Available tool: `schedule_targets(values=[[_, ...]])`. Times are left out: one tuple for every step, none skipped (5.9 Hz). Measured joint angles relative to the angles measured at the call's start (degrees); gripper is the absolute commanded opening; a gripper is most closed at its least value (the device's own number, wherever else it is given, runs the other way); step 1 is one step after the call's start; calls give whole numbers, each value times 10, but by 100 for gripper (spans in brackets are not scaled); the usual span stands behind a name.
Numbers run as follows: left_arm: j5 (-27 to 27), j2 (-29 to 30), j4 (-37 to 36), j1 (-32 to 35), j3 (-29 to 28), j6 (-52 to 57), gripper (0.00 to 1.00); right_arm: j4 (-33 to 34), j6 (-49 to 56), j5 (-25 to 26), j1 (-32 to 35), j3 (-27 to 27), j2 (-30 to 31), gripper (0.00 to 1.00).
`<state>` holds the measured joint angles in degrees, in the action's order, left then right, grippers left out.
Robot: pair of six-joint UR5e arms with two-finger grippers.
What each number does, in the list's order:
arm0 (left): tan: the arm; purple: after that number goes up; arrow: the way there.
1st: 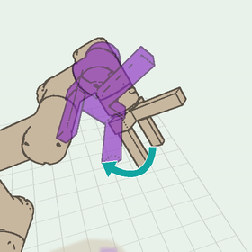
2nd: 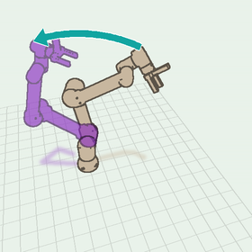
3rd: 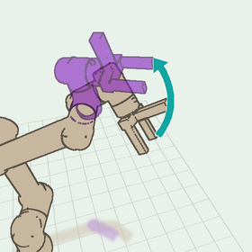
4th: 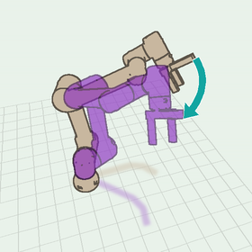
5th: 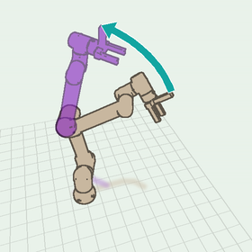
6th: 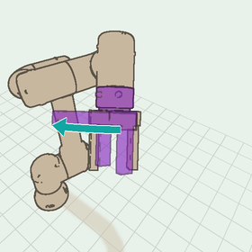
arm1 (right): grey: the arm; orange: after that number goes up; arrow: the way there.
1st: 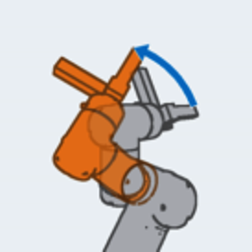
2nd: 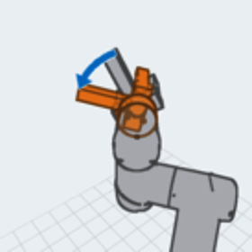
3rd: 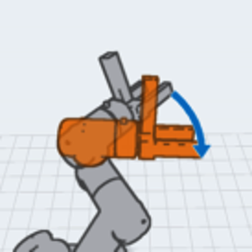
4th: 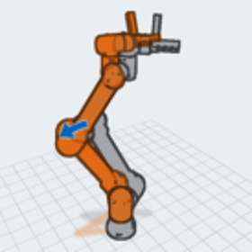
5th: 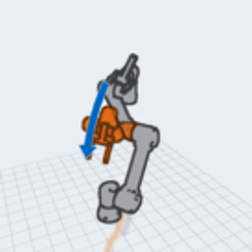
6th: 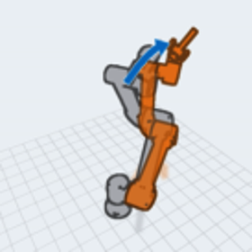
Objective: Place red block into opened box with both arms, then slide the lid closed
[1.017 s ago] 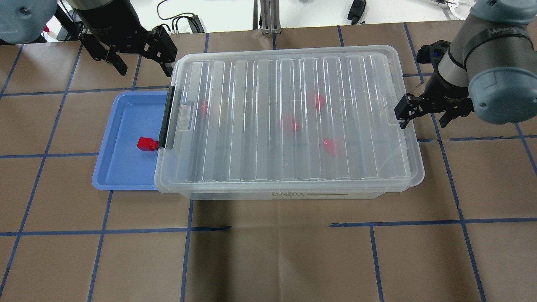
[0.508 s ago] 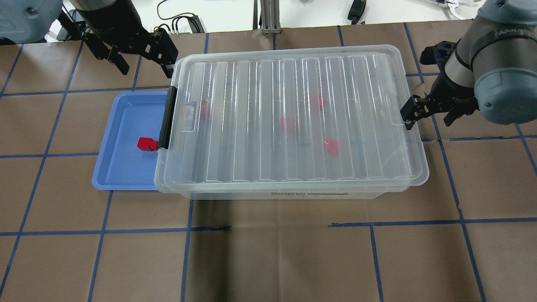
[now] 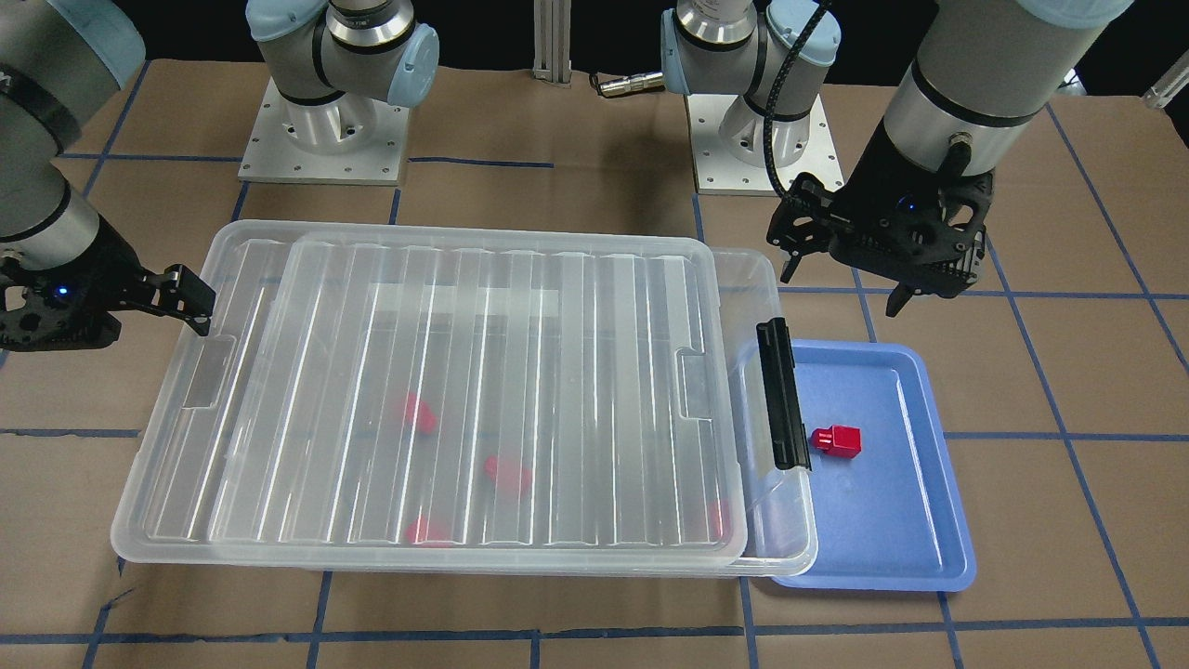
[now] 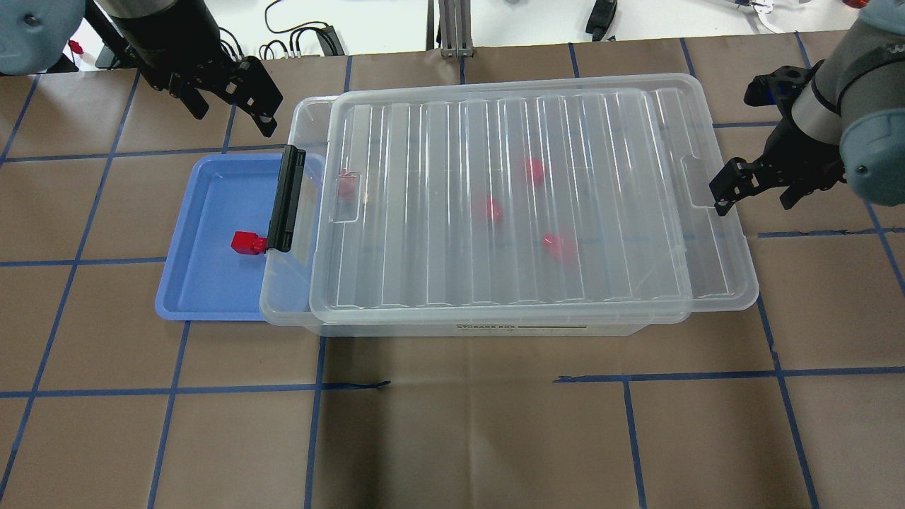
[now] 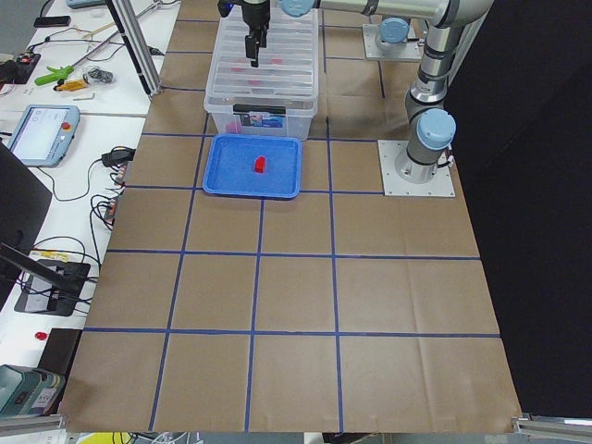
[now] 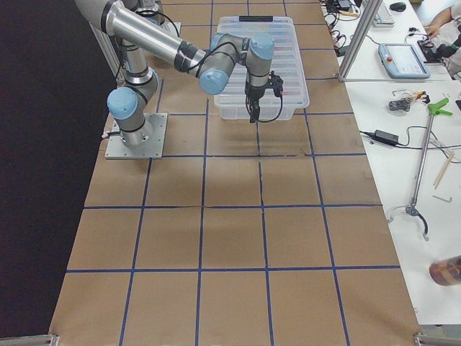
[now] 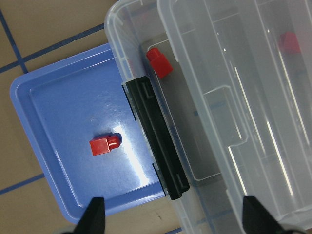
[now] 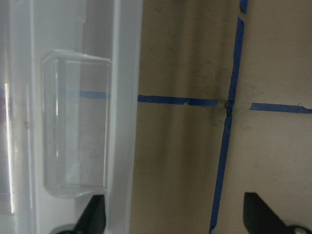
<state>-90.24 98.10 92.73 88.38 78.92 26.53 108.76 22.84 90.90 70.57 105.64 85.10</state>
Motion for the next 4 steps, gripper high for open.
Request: schedule_targets(values=[[-2,1,-4,-10,14,73,99,0,7,0,-21,0,-1,100],[-3,2,-23,-28,39,162,98,2,21,0,-43,-1,-1,100],[-4,3,-51,-47,71,252,98,10,46,0,-65,-1,-1,100],[-4,0,-86,-67,111,335,98,20,71,0,-88,-1,-2,100]])
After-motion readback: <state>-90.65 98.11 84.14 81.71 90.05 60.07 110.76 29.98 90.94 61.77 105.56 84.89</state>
